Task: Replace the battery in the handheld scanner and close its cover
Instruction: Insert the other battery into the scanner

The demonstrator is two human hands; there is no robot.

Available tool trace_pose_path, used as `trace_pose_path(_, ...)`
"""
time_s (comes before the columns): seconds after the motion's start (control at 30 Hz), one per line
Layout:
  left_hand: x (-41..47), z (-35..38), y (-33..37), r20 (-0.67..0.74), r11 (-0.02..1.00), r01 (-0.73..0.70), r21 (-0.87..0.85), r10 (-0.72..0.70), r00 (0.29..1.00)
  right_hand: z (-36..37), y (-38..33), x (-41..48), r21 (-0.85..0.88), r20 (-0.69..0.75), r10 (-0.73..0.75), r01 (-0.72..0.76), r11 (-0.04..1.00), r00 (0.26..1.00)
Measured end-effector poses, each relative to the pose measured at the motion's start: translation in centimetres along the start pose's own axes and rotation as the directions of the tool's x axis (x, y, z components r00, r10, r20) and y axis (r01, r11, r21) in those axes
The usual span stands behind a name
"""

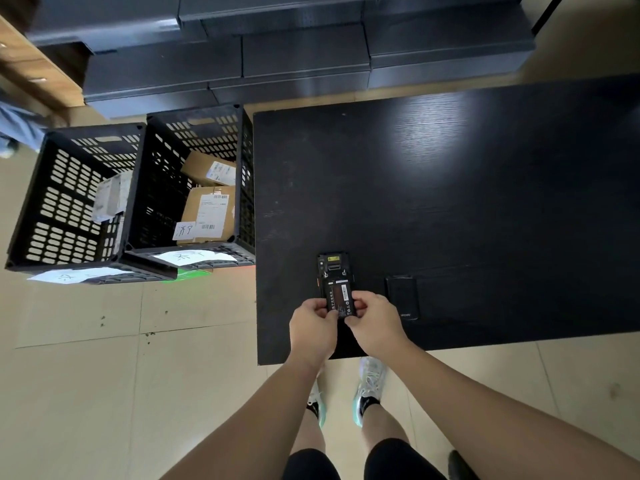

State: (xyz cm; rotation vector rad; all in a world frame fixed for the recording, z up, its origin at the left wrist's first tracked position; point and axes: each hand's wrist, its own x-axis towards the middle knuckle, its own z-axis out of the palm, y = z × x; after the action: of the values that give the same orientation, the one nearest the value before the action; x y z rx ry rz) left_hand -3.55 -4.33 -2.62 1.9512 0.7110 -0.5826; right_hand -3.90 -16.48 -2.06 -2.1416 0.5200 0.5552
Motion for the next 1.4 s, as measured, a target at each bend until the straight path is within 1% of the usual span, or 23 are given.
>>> trace_pose_path(0.2,-0.2,-0.2,0.1,-0.013,1.000,-0.023,-0.006,0.023,1.000,0.3,0.2,0.3,-0.023,0.023,-0.014,0.014,1.000,1.000)
trace_pose_path(0.33,-0.1,-0.2,0.2,-0.030,0.999,-0.052,0.001,0.052,0.998,0.6,0.3,0.7,-0.019,0.000,-0.006,0.006,1.000,1.000)
trace_pose_path(0.57,0.0,-0.1,0.4,-0.055,0.999,-0.031,0.011,0.032,0.998,1.0,0.3,1.0,-0.019,-0.042,-0.030,0.030,0.999,0.999)
trace_pose_path(0.73,-0.1,0.1,0.3,-0.113,0.998,0.024,-0.060,-0.030,0.993,1.2,0.7,0.9,-0.075,-0.045,-0.078,0.074,0.994,0.996)
trace_pose_path(0.87,0.1,0.1,0.4,-0.111,0.998,0.029,-0.060,-0.036,0.993,1.4,1.0,0.9,-0.089,-0.019,-0.108,0.106,0.990,0.994)
trace_pose_path(1.0,0.3,0.0,0.6,-0.110,0.998,0.043,-0.052,-0.048,0.993,1.4,1.2,0.8,-0.128,-0.026,-0.150,0.145,0.981,0.988)
trace_pose_path(1.13,0.4,-0.2,0.9,-0.123,0.999,0.025,-0.027,-0.028,0.992,1.3,1.2,0.9,-0.144,-0.023,-0.162,0.157,0.977,0.987)
trace_pose_path(1.27,0.5,-0.2,1.2,-0.137,1.000,0.000,-0.011,-0.001,0.991,0.9,1.3,0.9,-0.172,0.010,-0.183,0.182,0.968,0.983)
trace_pose_path(1.4,-0.2,-0.4,1.3,-0.084,0.999,-0.054,-0.007,0.053,0.995,1.0,1.6,0.6,-0.248,0.066,-0.240,0.249,0.936,0.969)
